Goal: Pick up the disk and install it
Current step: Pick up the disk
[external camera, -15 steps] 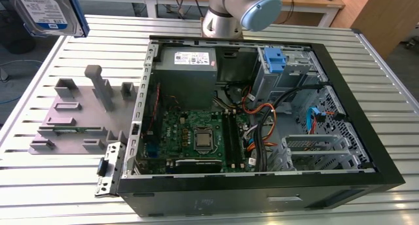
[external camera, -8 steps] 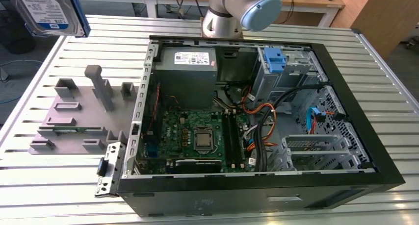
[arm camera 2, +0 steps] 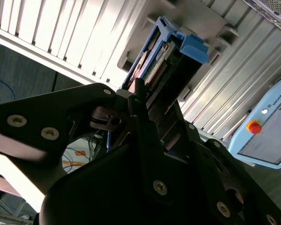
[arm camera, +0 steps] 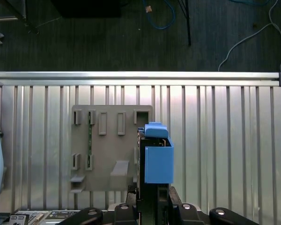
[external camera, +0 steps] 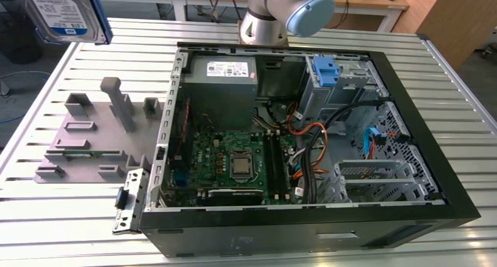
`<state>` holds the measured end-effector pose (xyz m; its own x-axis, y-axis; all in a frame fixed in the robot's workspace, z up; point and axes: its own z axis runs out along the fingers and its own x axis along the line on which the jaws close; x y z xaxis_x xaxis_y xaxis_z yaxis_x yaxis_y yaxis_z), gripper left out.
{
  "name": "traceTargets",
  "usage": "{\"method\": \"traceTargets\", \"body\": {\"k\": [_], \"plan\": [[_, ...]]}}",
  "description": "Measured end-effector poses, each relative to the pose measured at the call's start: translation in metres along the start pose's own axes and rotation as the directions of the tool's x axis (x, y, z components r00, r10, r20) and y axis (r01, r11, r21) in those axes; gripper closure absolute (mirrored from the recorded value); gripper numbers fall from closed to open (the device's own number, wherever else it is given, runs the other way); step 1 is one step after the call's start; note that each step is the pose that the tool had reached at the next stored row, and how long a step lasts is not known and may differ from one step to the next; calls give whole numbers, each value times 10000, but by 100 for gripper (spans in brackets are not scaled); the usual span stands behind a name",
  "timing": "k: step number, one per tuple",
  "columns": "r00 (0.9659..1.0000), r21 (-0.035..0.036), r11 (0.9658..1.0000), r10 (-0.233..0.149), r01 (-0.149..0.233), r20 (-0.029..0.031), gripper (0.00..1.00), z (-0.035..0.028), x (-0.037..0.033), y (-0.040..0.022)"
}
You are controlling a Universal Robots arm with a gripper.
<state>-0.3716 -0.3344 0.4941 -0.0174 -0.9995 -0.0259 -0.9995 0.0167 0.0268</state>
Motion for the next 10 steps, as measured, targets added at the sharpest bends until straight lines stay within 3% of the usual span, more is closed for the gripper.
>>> {"method": "traceTargets", "body": {"k": [10], "plan": [[10000,-1,10000,0,0,-1,65,-3,-2,-90]]}}
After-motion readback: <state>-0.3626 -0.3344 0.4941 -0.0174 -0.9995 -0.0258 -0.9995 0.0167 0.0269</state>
